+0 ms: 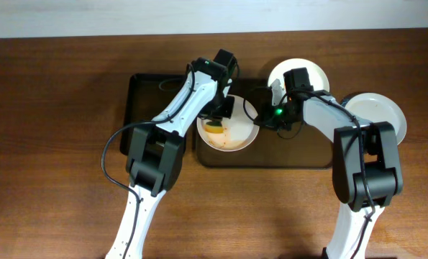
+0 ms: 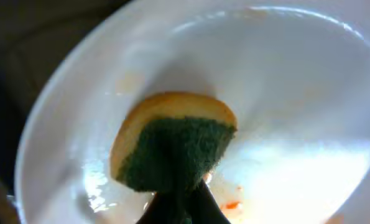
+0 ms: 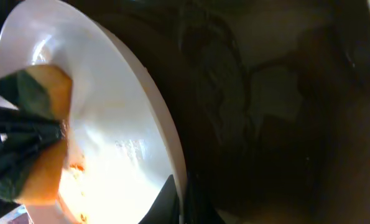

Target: Clean dirty plates on tray and stack at the side

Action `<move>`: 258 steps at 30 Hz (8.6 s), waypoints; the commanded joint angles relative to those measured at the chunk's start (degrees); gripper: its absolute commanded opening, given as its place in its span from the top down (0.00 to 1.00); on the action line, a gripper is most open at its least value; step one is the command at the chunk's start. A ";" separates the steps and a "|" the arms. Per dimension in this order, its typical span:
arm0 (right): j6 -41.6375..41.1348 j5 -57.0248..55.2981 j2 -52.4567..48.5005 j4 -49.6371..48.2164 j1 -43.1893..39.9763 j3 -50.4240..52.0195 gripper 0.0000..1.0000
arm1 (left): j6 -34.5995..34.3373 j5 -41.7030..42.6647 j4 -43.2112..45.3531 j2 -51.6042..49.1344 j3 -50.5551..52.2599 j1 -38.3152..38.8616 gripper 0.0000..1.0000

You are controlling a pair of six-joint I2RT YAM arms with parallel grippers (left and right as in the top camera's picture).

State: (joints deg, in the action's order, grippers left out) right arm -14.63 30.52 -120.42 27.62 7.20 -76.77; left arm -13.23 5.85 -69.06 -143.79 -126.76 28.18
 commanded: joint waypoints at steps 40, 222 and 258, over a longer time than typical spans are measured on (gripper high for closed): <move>0.72 2.01 -2.97 -0.11 0.98 0.96 0.96 | -37.70 -31.28 33.94 9.03 33.20 13.60 1.00; -6.56 -24.26 12.15 6.71 8.41 2.08 0.96 | -16.65 -0.55 -14.03 8.76 -23.56 -11.23 1.00; -9.86 -30.99 34.47 16.33 -36.87 2.10 0.96 | -16.65 2.08 -13.09 4.59 -21.33 -13.97 1.00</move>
State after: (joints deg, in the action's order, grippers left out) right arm -23.79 -14.41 -82.78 44.73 -20.18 -73.93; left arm -30.98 7.16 -82.52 -139.09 -148.22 13.76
